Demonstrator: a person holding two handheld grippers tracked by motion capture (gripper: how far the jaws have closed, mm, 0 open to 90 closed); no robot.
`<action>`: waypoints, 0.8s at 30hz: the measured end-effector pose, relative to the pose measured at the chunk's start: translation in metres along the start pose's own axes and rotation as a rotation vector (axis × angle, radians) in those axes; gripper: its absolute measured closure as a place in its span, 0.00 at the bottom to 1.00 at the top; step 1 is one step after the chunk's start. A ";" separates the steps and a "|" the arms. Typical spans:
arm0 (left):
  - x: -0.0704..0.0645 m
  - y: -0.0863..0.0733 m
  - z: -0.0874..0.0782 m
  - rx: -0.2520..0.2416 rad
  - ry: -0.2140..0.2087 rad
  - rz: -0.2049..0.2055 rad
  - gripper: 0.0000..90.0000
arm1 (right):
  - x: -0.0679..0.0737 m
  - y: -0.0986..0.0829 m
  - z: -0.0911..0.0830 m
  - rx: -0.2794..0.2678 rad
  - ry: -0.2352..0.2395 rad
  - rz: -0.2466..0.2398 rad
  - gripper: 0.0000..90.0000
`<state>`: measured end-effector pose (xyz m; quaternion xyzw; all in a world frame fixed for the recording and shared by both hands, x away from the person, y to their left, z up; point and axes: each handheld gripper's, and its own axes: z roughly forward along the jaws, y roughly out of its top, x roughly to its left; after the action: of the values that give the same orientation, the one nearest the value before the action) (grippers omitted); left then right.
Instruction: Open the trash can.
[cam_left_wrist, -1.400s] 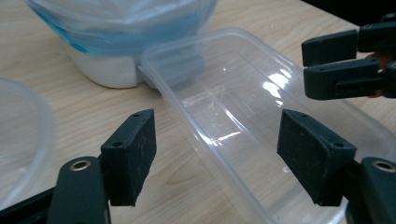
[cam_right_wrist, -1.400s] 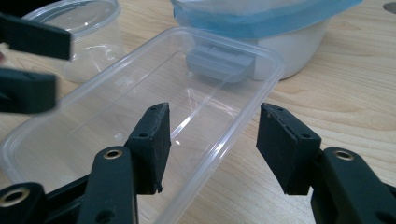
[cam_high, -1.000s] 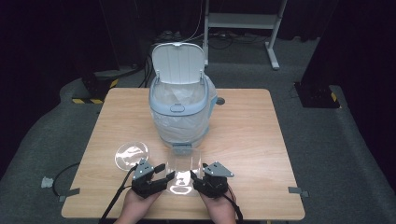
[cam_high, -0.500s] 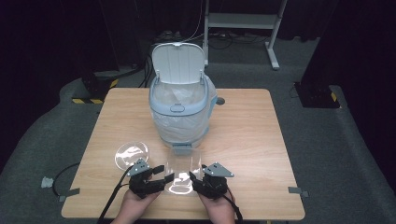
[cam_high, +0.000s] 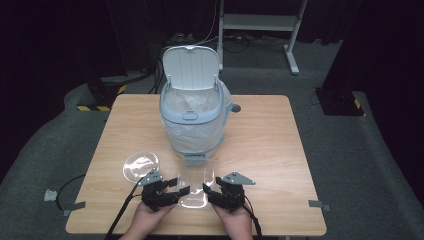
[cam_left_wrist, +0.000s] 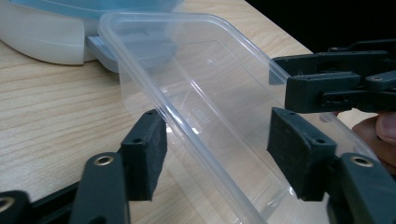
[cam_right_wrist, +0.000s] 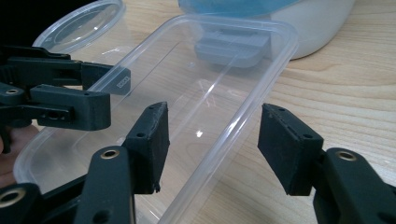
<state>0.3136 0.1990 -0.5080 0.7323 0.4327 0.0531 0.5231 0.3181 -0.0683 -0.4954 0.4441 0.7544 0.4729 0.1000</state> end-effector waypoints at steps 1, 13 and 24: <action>0.000 0.000 0.000 -0.001 -0.002 -0.002 0.45 | 0.000 0.000 0.000 0.001 0.004 0.000 0.49; 0.003 0.000 -0.004 0.002 -0.013 -0.016 0.52 | -0.002 0.001 0.002 0.009 0.040 0.028 0.48; -0.004 -0.002 -0.013 -0.005 -0.020 0.021 0.54 | 0.008 -0.002 -0.006 -0.003 0.032 0.002 0.52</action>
<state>0.3027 0.2057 -0.5021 0.7359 0.4198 0.0523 0.5287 0.3093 -0.0661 -0.4919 0.4372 0.7546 0.4813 0.0882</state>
